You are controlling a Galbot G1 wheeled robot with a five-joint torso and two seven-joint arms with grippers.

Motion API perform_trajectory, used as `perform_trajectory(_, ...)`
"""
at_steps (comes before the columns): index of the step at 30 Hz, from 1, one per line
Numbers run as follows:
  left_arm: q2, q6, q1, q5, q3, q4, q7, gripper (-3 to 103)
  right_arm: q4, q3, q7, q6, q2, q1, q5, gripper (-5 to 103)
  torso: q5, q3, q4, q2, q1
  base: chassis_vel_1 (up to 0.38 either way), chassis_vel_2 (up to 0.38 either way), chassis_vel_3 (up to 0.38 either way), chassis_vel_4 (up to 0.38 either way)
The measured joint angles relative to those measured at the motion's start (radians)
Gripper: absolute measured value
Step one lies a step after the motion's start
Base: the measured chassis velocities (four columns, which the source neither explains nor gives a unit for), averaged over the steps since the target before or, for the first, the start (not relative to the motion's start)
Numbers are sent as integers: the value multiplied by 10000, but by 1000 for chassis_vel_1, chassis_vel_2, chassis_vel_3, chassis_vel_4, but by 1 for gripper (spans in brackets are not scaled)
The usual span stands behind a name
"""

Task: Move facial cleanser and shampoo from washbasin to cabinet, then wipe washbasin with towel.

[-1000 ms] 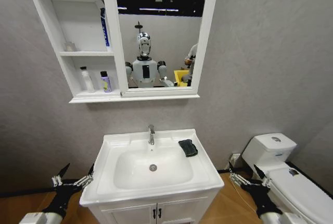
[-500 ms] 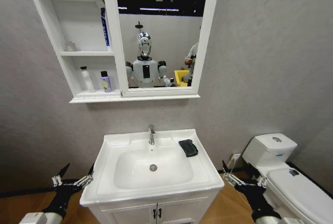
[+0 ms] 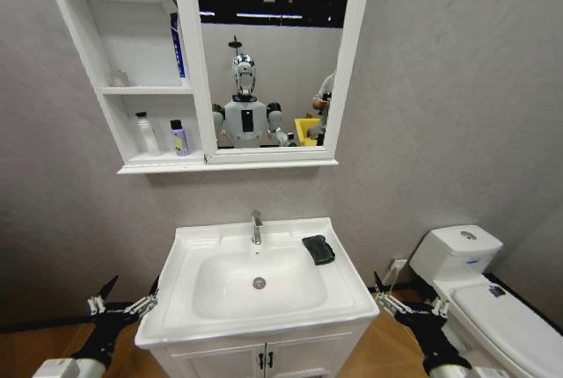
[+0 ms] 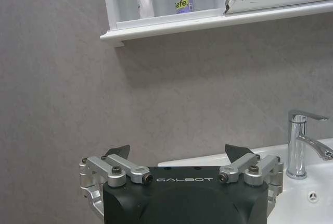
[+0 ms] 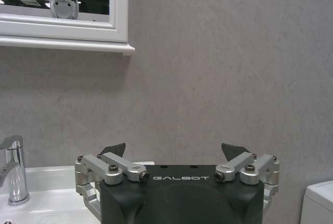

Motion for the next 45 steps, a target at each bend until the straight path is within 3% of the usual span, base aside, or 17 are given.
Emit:
perform_trajectory(19,0,0,0,0,0,0,0,100,-19,-2,-14,13,-7,12,15,100,3,0,3,0,-3,174,-182,-169,161)
perform_trajectory(29,0,0,0,0,0,0,0,100,-23,-2,-14,17,-8,12,16,100,-5,-1,-1,1,-4,341,-333,-333,332)
perform_trajectory(32,0,0,0,0,0,-1,0,100,-25,-2,-14,16,-9,11,16,100,10,-3,-1,3,-7,376,-377,-380,358)
perform_trajectory(33,0,0,0,0,1,0,0,100,-24,-2,-14,16,-8,11,16,100,-8,-2,-2,2,-6,369,-383,-366,375)
perform_trajectory(35,0,0,0,0,0,-1,0,100,-25,-2,-14,16,-9,11,16,100,-7,-1,-3,1,-4,369,-383,-360,375)
perform_trajectory(37,0,0,0,0,-1,-2,0,100,-25,-1,-14,16,-9,12,17,100,14,-3,0,3,-7,380,-363,-350,341)
perform_trajectory(40,0,1,0,0,1,0,0,100,-25,-2,-14,16,-8,13,16,100,-12,0,-3,-1,-1,342,-364,-346,355)
perform_trajectory(42,0,0,0,0,-1,-1,0,100,-26,-2,-14,16,-8,13,16,100,6,2,4,-2,4,376,-353,-335,357)
perform_trajectory(45,0,1,0,0,1,0,0,100,-25,-1,-14,16,-8,12,16,100,-3,1,-2,-1,0,339,-367,-357,327)
